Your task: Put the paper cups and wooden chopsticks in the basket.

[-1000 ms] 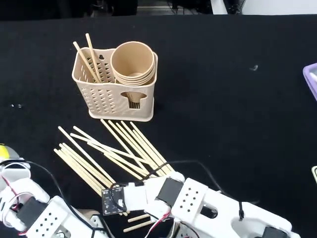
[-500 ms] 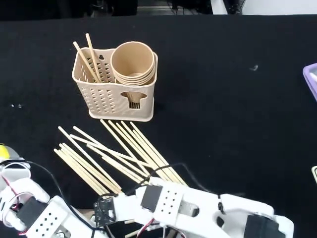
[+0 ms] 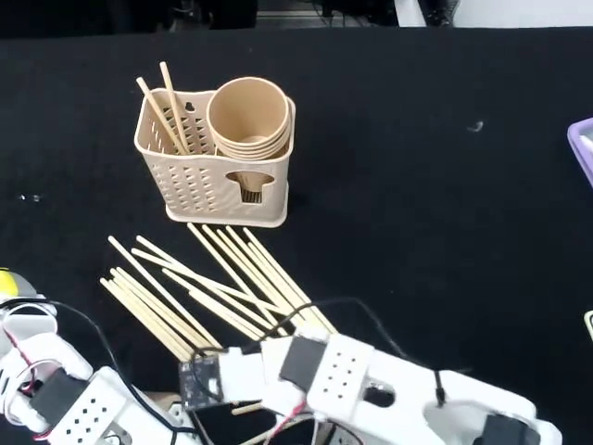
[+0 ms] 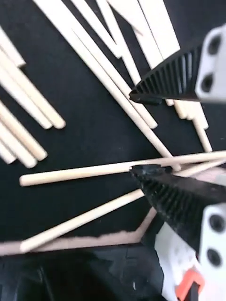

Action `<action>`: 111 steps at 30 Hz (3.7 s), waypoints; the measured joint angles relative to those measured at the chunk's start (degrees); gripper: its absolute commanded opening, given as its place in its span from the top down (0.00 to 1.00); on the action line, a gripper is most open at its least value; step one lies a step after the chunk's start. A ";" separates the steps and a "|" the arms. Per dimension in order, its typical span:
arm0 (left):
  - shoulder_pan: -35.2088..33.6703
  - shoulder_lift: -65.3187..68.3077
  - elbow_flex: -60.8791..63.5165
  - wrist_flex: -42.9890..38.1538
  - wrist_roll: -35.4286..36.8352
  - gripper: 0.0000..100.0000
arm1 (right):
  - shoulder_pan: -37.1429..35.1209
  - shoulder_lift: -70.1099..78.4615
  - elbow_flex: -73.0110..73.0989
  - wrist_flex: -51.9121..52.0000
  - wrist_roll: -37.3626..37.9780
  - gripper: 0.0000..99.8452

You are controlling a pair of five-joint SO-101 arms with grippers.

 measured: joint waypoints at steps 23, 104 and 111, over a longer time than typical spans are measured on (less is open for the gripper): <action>-2.73 -0.70 0.00 0.00 0.18 0.76 | -10.02 12.92 -1.85 -6.07 -3.16 0.79; 123.87 63.21 -20.04 -4.13 -39.03 0.69 | 108.31 -18.46 -27.34 4.13 -26.46 0.79; 123.87 63.21 -16.53 -10.02 -39.03 0.69 | 108.31 -18.46 -27.34 4.31 -26.46 0.79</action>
